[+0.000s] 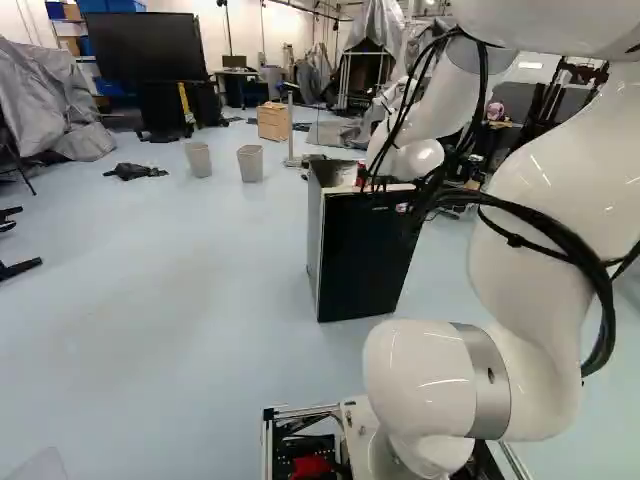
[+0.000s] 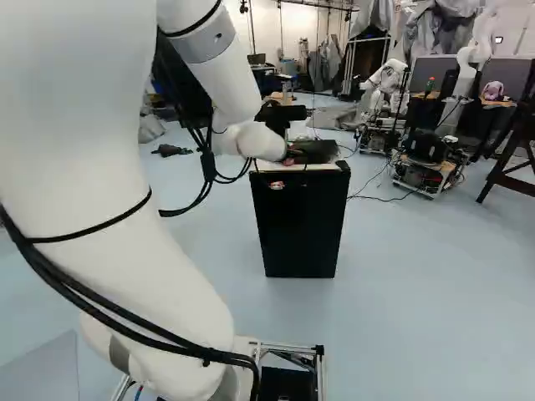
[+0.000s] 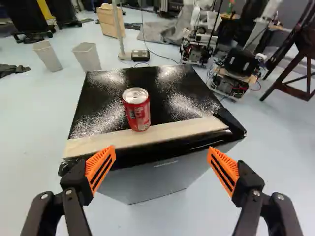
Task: Grab a drink from the fridge
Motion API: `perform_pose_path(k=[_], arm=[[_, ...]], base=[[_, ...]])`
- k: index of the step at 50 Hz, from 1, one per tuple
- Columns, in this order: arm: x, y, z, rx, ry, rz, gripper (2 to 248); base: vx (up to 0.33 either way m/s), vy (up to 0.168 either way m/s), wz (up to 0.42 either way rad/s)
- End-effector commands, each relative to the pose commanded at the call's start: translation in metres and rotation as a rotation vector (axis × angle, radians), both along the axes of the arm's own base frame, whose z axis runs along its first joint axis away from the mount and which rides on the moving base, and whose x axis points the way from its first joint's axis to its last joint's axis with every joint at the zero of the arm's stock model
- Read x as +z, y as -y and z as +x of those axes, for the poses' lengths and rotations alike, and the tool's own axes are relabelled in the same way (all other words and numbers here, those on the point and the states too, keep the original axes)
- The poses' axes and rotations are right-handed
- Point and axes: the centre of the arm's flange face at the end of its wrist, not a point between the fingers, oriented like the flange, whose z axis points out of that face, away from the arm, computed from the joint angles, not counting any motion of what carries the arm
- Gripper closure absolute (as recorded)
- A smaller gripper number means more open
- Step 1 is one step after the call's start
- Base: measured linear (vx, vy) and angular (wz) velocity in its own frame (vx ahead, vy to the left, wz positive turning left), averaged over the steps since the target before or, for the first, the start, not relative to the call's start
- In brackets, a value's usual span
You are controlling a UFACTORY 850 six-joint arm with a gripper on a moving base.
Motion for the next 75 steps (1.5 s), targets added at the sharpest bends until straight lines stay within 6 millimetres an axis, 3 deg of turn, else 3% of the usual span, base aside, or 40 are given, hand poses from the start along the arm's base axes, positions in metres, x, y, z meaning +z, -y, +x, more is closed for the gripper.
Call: perform_pose_path(k=[11, 29, 51, 75], arm=[[0.006, -0.006, 0.003, 0.088, 0.075, -0.066, 3], [0.0, -0.014, 0.01, 0.216, 0.169, -0.135, 3], [-0.022, -0.014, 0.014, 0.223, 0.145, -0.121, 3], [-0.05, -0.008, 0.042, 0.223, 0.104, -0.105, 3]], base=[[0.0, 0.0, 0.0], [0.0, 0.0, 0.0], [0.0, 0.0, 0.0], [0.0, 0.0, 0.0]])
